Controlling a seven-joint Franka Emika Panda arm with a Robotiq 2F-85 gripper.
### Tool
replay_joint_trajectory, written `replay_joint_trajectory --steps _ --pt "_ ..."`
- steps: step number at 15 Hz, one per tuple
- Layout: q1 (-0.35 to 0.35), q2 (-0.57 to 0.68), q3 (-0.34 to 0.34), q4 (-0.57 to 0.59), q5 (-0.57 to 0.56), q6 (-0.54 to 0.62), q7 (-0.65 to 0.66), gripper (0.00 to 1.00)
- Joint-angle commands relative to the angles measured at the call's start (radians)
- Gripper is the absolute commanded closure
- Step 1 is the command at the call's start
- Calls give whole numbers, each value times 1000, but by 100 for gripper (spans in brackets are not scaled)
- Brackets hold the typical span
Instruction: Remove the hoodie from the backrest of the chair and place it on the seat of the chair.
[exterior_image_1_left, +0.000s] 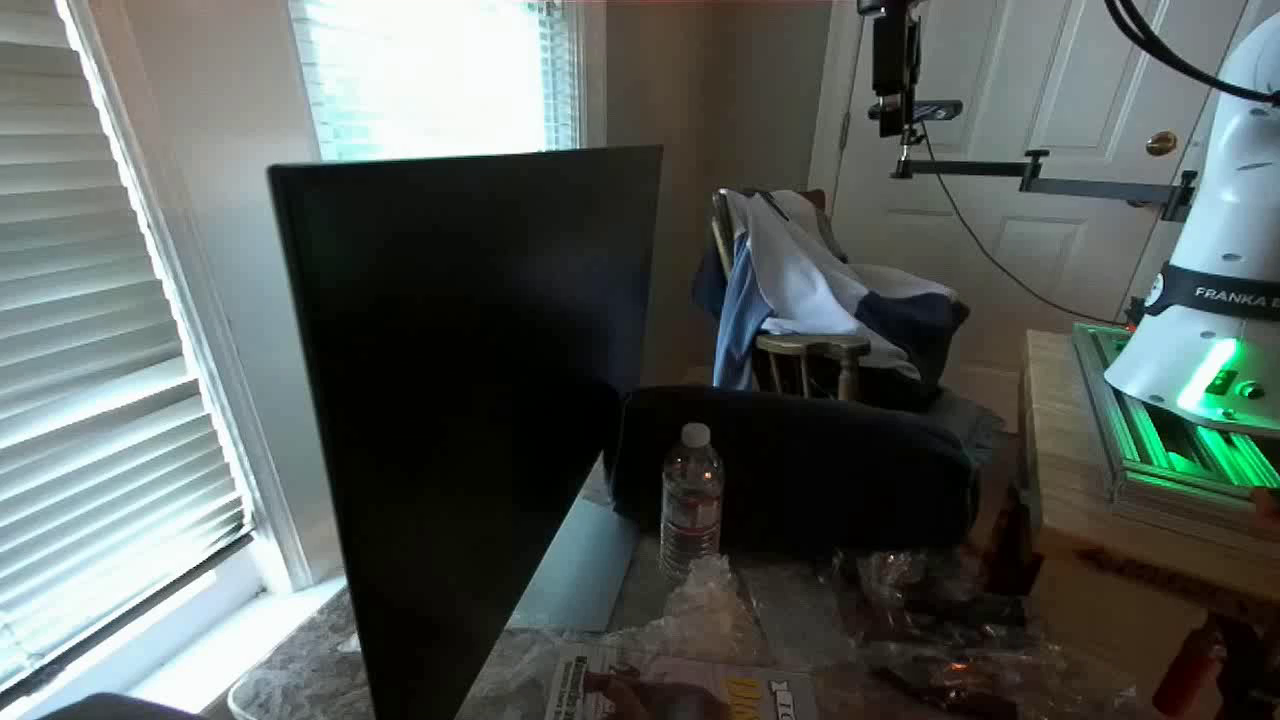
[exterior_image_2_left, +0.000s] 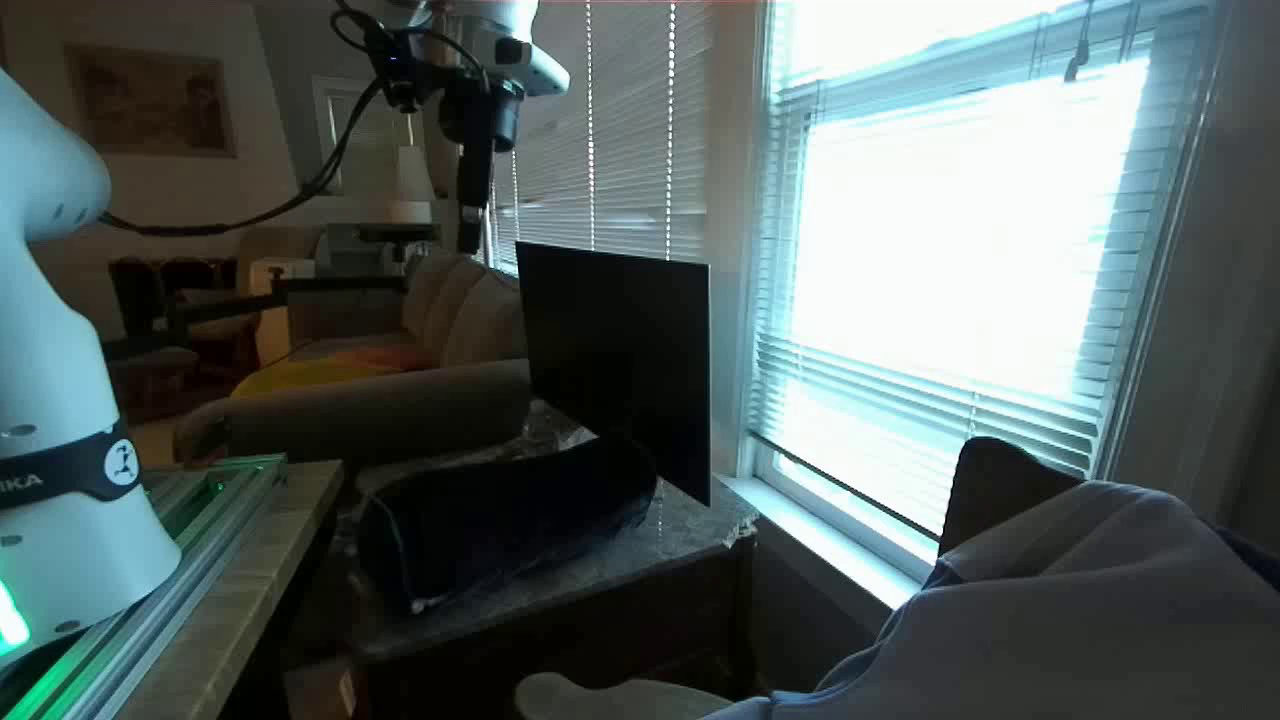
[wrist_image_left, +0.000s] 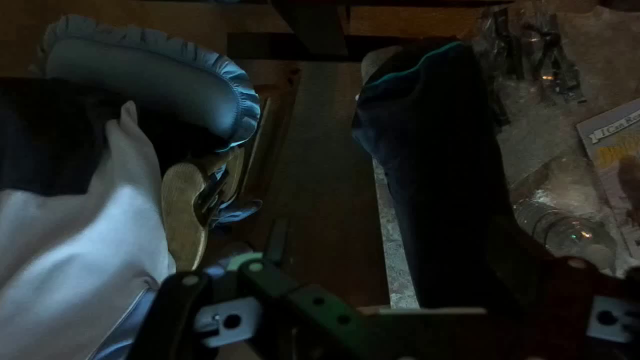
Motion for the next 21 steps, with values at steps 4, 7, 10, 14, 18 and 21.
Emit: replay_joint_trajectory --steps 4,7,10,14,18,21 --pt "21 3 -19 1 -9 -1 8 0" --pt "21 3 -19 1 -9 -1 8 0" --pt "21 3 -19 1 -9 -1 8 0" --pt "21 3 -19 1 -9 -1 8 0" --pt "4 81 -10 46 24 89 112 0" --pt "-9 177 -9 114 38 158 214 0"
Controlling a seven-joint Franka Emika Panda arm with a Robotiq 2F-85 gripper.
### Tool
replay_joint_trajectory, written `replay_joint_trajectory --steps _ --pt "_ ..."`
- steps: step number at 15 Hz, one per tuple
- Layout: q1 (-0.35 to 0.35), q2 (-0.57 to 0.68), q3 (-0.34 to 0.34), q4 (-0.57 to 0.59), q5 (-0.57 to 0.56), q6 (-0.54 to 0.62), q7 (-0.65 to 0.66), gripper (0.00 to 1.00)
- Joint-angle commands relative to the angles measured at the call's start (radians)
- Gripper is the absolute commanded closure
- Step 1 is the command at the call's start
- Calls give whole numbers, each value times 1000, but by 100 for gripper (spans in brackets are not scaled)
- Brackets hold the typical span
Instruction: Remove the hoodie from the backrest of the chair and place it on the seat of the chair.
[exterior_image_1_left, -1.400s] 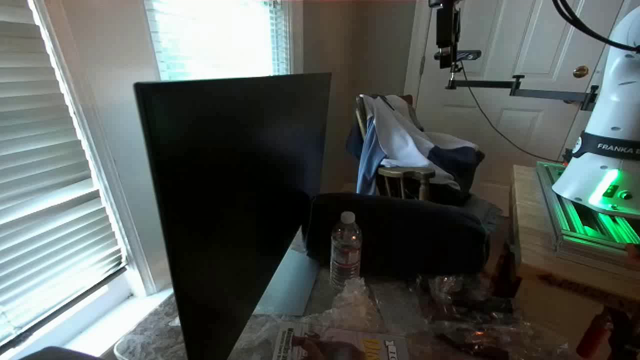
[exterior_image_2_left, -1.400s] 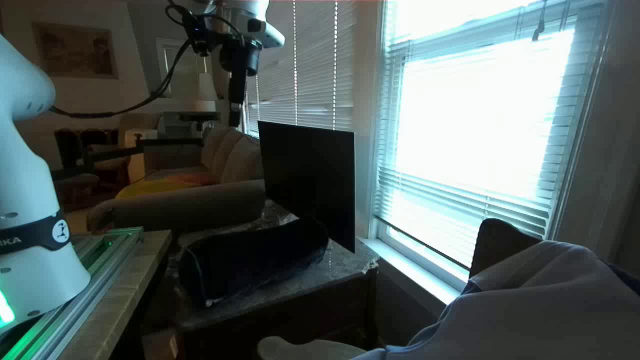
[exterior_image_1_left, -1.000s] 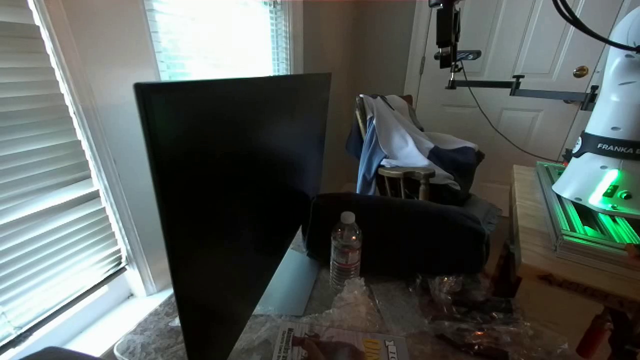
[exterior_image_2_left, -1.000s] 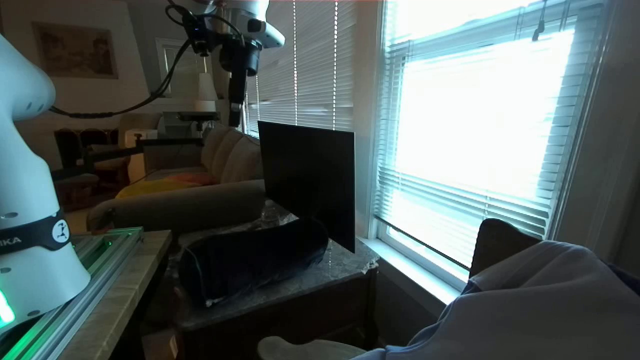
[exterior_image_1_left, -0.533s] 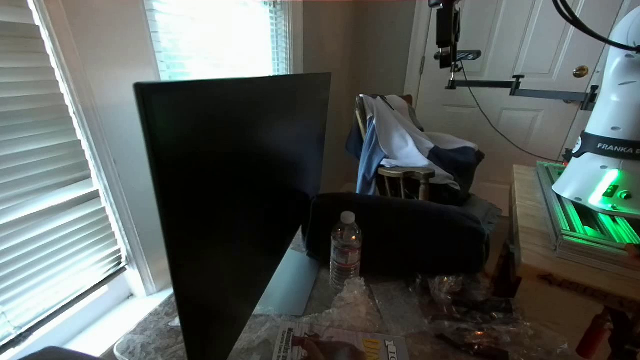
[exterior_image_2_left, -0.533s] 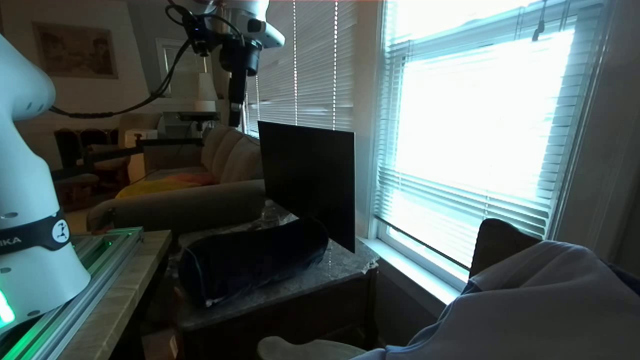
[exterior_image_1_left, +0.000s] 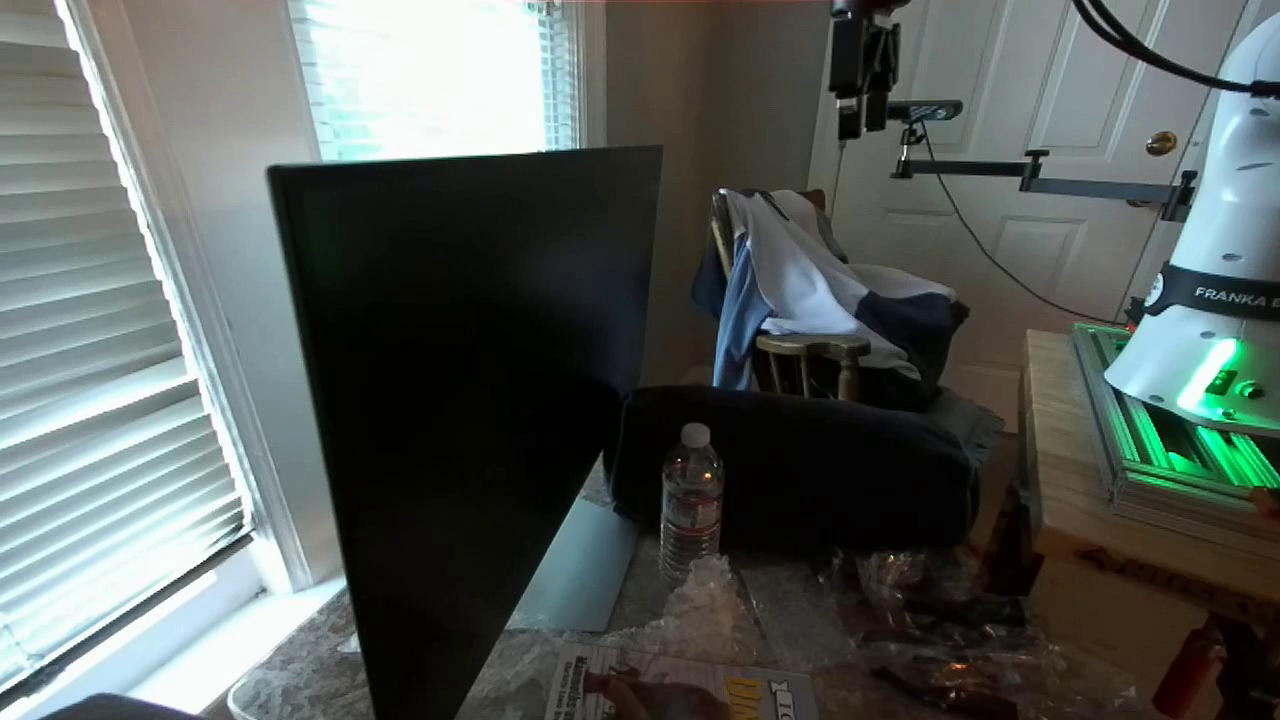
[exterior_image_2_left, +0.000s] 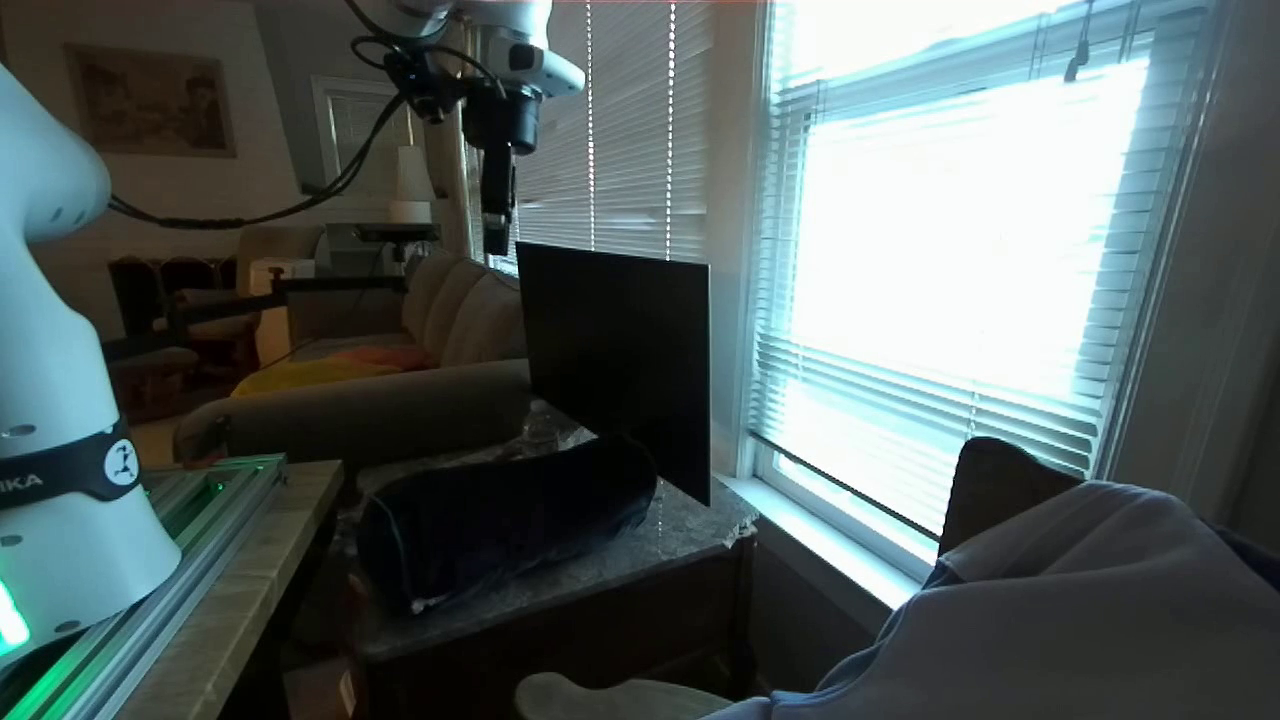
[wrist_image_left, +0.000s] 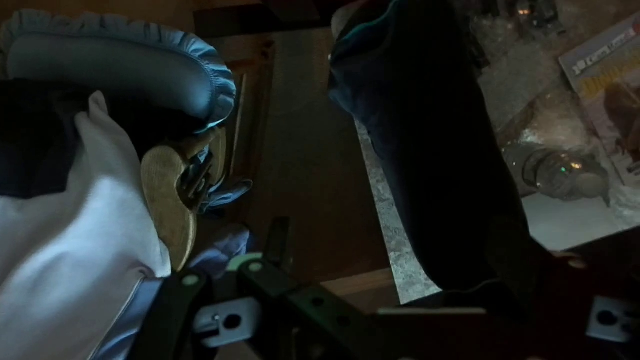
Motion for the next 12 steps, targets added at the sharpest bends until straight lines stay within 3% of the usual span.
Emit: replay_joint_trajectory --steps 1,6,12 --pt "-16 152 -2 115 15 69 137 0" --pt "-40 297 -55 257 -2 113 308 0" --pt "-71 383 -166 409 -91 -26 519 0"
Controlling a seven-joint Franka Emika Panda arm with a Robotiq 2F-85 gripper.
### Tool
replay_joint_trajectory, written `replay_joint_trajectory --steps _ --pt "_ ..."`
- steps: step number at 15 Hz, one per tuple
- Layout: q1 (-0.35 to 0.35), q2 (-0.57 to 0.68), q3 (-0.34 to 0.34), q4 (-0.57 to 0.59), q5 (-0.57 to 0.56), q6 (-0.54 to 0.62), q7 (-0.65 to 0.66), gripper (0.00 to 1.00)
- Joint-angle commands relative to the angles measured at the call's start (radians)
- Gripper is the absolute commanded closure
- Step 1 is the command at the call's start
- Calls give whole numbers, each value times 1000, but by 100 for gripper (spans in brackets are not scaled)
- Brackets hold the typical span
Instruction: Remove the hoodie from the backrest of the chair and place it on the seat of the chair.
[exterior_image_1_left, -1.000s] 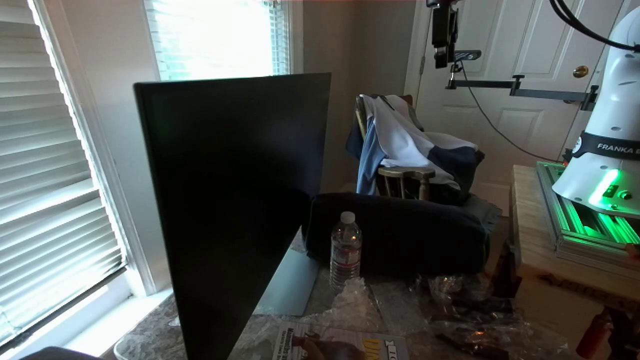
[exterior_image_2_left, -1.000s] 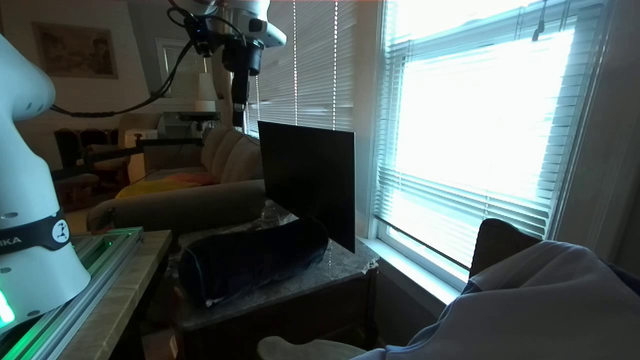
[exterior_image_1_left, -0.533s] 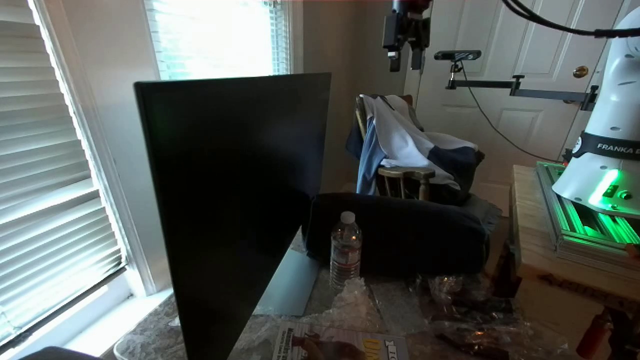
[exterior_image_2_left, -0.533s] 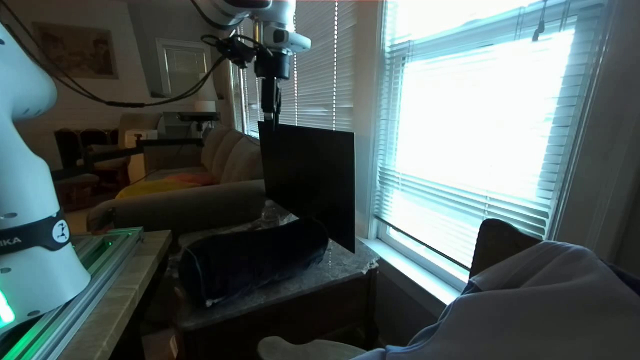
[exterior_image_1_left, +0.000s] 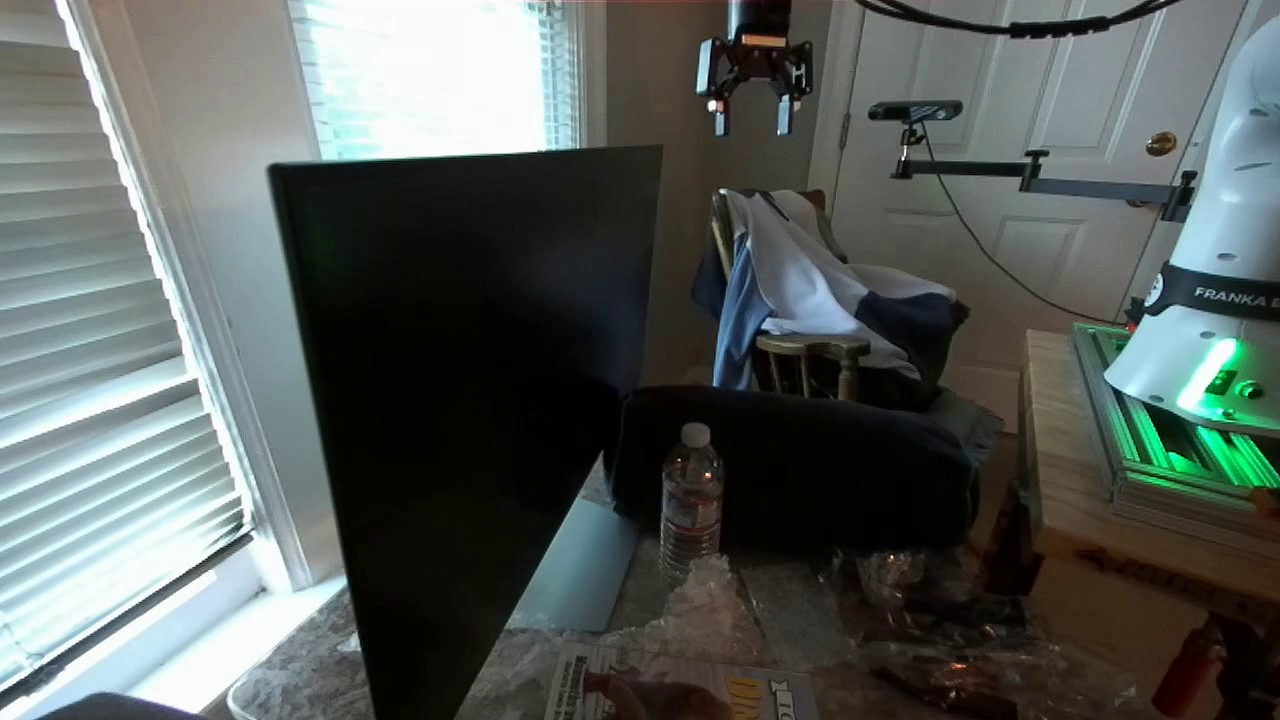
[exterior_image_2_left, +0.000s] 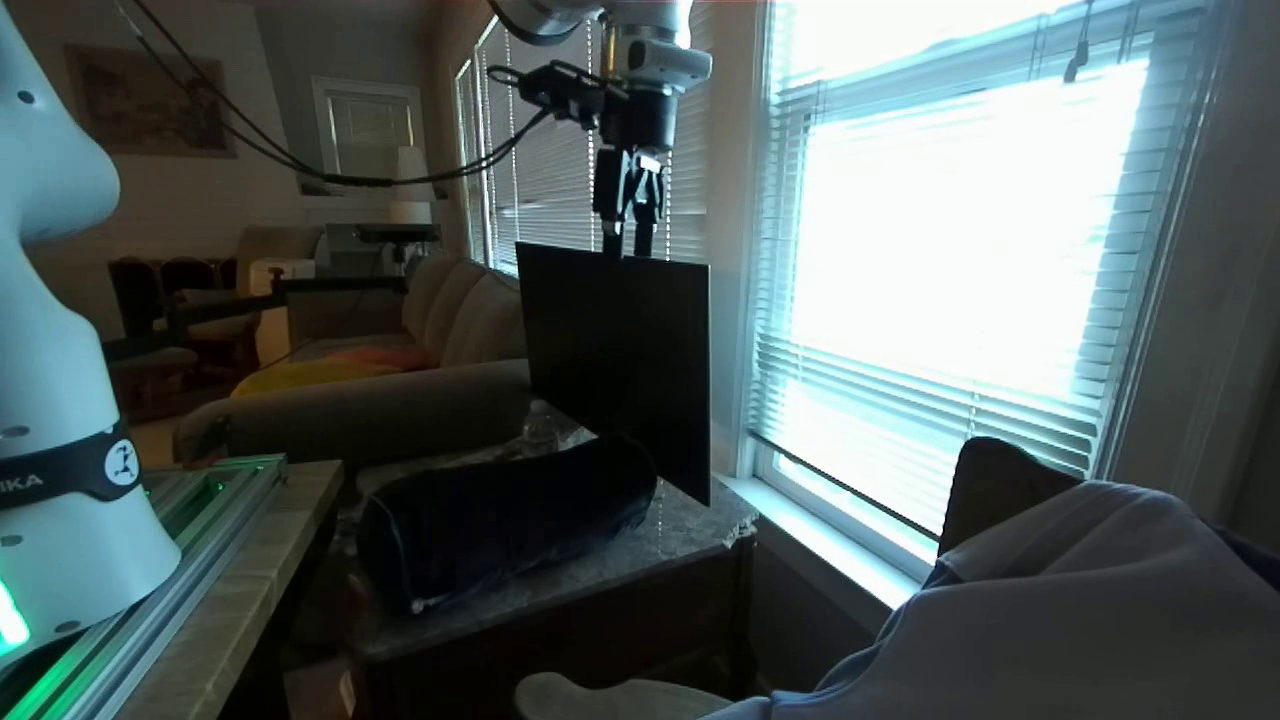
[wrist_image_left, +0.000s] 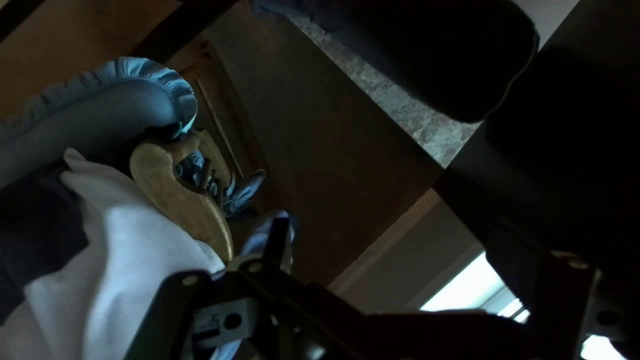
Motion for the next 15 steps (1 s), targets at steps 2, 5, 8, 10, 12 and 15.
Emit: replay_joint_trajectory --steps 2,5,8,10,12,15 --pt "-18 76 -65 120 -94 -83 177 0" --pt "-20 151 -103 179 -111 -51 236 0" --pt "-15 223 -135 231 -108 5 270 0" --pt "-14 263 -153 257 -98 75 259 0" --pt "-8 302 -177 286 -132 131 274 0" --pt "7 353 -224 328 -231 173 314 0"
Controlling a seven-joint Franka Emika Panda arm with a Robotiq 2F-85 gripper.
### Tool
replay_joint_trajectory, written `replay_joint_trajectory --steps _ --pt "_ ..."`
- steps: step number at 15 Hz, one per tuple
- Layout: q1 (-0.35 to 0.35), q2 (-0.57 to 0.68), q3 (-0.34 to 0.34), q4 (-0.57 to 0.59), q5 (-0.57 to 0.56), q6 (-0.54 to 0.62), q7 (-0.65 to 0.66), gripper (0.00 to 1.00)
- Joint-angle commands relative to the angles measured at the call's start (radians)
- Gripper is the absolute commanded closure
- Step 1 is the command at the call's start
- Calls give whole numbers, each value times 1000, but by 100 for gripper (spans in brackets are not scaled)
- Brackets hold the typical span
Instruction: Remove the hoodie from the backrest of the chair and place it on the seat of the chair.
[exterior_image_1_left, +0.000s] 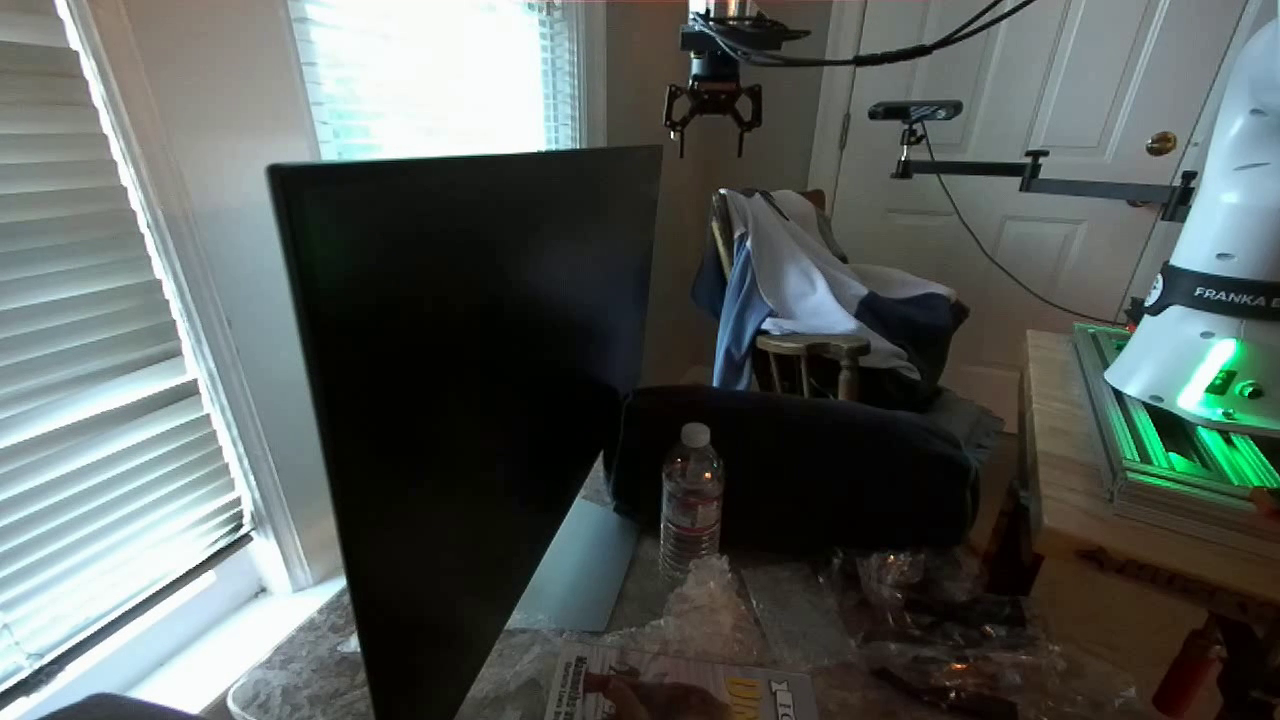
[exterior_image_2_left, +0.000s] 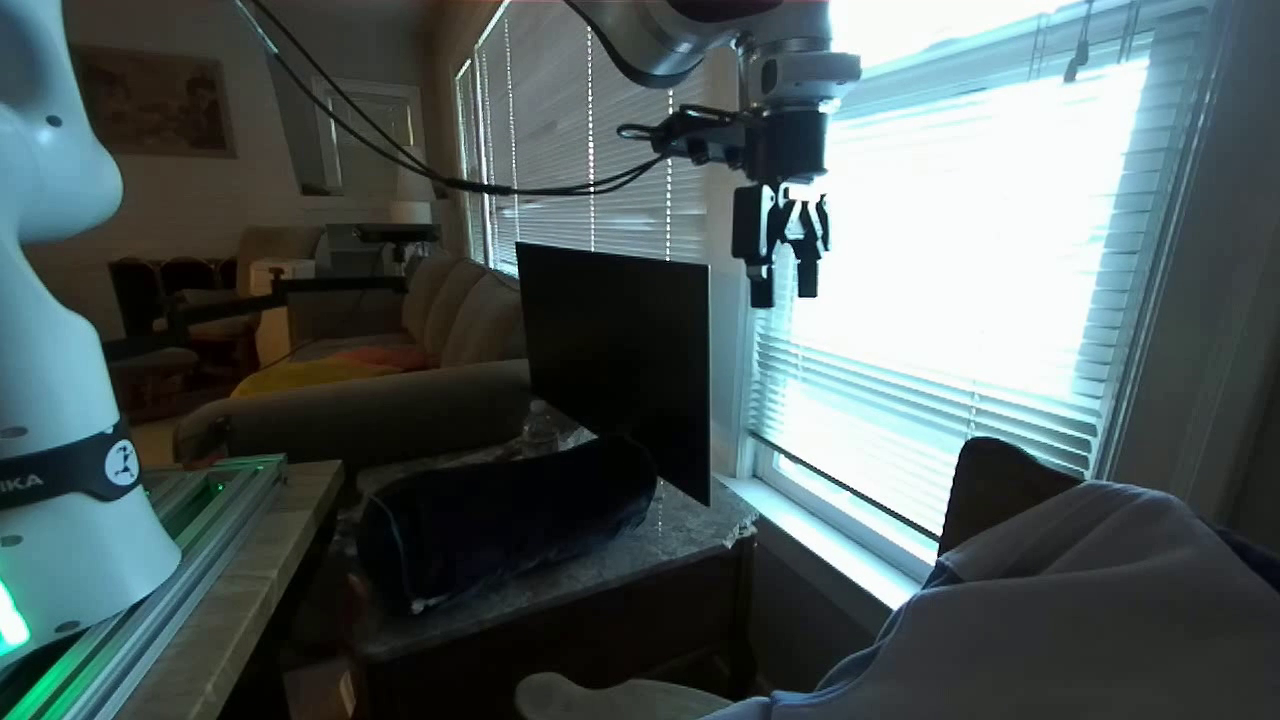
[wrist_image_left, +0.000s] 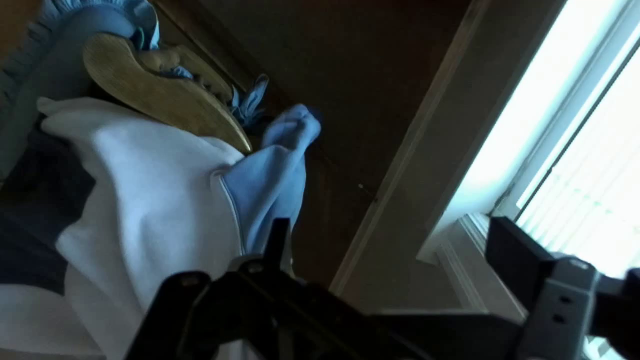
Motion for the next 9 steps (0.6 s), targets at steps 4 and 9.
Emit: replay_joint_trajectory --steps 4,9 --pt "48 117 -109 119 -258 -25 158 0" --pt "39 197 -142 191 -292 -126 163 0"
